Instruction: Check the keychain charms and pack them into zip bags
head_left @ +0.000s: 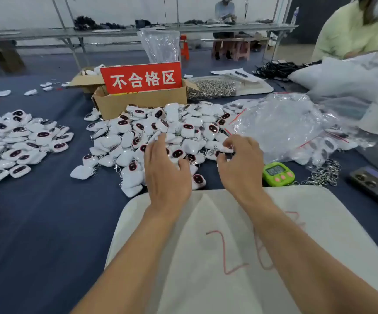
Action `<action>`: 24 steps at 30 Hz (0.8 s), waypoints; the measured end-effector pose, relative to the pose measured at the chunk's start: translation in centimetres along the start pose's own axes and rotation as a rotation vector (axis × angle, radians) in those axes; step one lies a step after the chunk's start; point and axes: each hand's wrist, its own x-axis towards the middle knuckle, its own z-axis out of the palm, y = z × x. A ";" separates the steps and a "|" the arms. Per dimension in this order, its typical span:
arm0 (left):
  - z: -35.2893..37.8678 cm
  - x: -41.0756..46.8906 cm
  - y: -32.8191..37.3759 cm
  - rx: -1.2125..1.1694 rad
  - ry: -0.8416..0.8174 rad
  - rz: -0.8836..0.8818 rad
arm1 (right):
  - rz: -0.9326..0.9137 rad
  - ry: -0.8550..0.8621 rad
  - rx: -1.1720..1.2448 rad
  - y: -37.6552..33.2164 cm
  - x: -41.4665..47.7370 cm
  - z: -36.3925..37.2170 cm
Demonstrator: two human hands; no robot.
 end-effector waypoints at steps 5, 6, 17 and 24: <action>1.1 0.5 -1.5 0.184 -0.056 0.135 | 0.118 -0.190 -0.368 2.1 2.3 1.8; 1.4 0.5 -1.6 0.210 -0.082 0.157 | 0.130 -0.223 -0.399 2.5 2.3 1.8; 1.1 0.1 -0.3 0.072 -0.099 0.260 | 0.101 0.044 0.427 -2.0 0.3 -1.0; 0.7 -0.3 0.8 -0.350 -0.182 0.113 | 0.274 -0.207 0.673 -3.9 -1.3 -0.7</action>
